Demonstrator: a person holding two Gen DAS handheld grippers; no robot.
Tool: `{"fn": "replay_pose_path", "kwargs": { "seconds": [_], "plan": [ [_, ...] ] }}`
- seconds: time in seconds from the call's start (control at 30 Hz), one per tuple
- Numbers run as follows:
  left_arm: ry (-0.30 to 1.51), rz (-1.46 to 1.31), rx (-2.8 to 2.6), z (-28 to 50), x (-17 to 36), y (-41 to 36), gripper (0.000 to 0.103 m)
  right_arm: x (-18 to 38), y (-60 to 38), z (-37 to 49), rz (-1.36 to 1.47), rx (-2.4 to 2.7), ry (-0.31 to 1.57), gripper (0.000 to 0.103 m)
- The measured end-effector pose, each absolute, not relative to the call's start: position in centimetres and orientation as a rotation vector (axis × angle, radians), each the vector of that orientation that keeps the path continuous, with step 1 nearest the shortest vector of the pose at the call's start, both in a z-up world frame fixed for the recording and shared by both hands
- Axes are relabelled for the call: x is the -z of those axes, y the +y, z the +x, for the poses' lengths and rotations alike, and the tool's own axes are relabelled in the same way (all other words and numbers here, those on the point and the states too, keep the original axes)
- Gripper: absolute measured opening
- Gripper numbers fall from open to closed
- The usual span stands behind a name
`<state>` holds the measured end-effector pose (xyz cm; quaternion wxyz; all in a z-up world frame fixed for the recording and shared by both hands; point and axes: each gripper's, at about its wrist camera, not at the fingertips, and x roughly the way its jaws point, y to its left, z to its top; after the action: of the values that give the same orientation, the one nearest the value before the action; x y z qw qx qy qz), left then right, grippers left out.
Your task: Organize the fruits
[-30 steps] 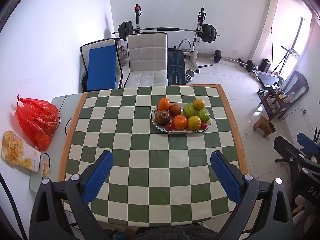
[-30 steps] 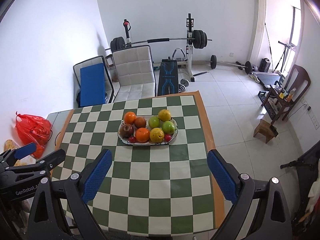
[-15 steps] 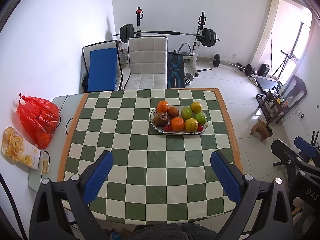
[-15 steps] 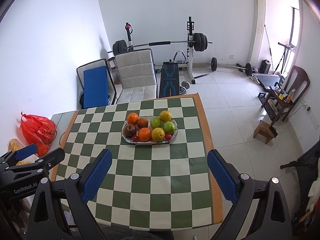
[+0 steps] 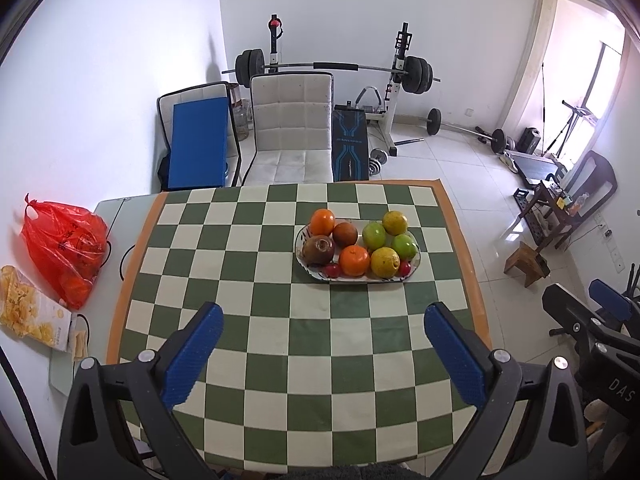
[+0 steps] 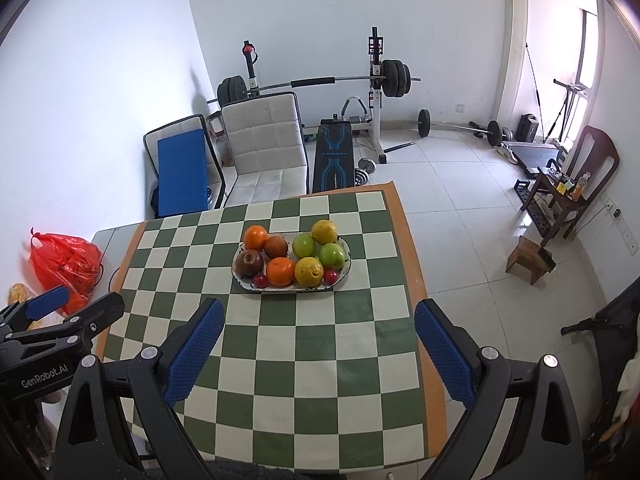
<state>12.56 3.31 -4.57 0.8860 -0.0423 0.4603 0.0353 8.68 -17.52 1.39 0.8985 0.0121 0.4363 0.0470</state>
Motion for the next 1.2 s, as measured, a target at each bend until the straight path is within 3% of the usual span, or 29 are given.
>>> {"fn": "replay_pose_path", "kwargs": {
  "seconds": [0.67,1.2],
  "plan": [
    [1.004,-0.077,-0.117,18.9,10.6,3.5,0.103,7.3,-18.1,17.8,0.002,-0.033,0.956,0.098],
    [0.976,-0.059,-0.112,19.5,10.8,3.6,0.103,9.5,-18.0,19.3,-0.005,-0.031,0.976,0.098]
  ]
}}
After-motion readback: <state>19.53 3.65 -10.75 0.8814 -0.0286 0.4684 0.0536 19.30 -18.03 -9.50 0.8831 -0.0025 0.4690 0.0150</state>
